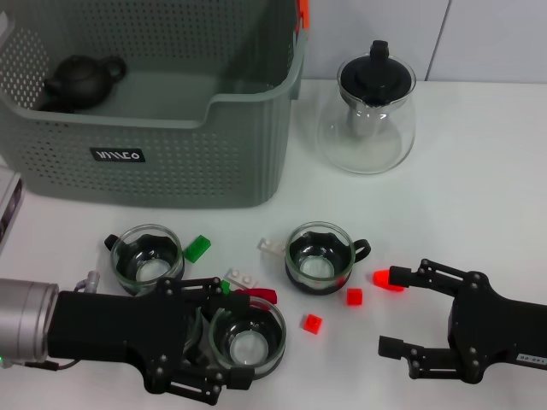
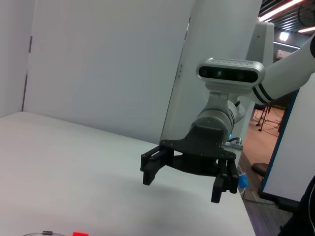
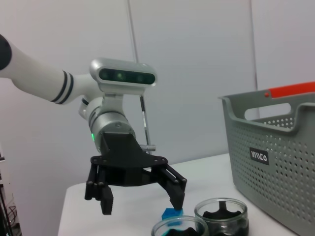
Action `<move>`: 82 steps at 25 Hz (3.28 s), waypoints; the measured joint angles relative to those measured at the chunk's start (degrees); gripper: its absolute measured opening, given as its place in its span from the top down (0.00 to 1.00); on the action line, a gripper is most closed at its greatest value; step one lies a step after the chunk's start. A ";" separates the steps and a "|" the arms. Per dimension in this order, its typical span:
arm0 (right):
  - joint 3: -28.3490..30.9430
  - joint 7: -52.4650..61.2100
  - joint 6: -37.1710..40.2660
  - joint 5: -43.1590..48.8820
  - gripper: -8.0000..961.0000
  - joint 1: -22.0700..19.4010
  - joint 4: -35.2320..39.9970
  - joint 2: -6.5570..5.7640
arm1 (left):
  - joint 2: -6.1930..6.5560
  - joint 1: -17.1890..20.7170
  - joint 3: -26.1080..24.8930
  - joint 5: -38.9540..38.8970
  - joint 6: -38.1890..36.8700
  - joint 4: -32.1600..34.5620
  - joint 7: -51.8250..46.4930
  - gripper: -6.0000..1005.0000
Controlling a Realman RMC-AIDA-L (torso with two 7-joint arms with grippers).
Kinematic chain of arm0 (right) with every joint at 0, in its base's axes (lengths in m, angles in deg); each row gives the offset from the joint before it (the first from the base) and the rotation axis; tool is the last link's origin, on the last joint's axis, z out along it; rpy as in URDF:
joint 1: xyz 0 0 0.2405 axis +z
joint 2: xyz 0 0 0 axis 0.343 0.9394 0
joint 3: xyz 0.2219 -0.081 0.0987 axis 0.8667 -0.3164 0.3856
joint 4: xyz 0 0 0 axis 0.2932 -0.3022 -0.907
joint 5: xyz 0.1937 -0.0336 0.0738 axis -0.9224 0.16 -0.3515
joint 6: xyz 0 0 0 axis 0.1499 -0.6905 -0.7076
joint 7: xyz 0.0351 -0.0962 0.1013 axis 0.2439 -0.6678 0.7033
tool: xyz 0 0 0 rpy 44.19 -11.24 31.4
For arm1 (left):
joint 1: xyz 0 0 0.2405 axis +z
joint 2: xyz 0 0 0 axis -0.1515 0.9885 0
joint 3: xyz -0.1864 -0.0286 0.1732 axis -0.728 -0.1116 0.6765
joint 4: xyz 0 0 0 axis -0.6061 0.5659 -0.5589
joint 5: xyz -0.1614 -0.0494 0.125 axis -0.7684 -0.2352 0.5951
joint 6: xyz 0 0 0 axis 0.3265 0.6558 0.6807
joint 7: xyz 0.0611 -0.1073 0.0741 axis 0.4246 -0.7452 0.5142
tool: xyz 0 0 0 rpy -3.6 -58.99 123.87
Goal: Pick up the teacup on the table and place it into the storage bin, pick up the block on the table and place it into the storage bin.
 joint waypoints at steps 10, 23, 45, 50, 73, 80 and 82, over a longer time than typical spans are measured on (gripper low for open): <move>0.00 0.64 -0.48 0.02 0.05 0.24 -0.03 -0.02 | 0.00 0.21 0.00 0.00 0.02 0.00 0.03 0.10; -1.72 11.51 -3.31 2.77 0.05 4.99 5.24 -0.07 | 2.69 2.97 -13.34 6.55 -3.49 1.63 -2.31 0.10; -49.61 62.17 -6.51 21.93 0.12 24.67 45.76 0.27 | 2.62 6.84 -28.46 12.90 -5.73 4.03 -0.57 0.10; -59.54 67.56 -15.00 24.32 0.28 26.32 42.47 0.57 | 2.46 6.85 -28.53 12.70 -5.39 3.06 -0.57 0.10; -63.73 70.02 -27.33 20.12 0.58 26.98 28.05 0.47 | 2.37 5.75 -28.57 12.74 -4.46 1.55 -0.59 0.10; -60.53 69.58 -23.60 19.49 0.79 27.32 28.28 0.31 | 2.37 5.67 -28.57 12.74 -4.47 1.58 -0.59 0.10; -58.76 69.20 -21.86 19.10 0.83 27.39 28.47 0.28 | 2.37 5.60 -28.57 12.74 -4.47 1.59 -0.59 0.10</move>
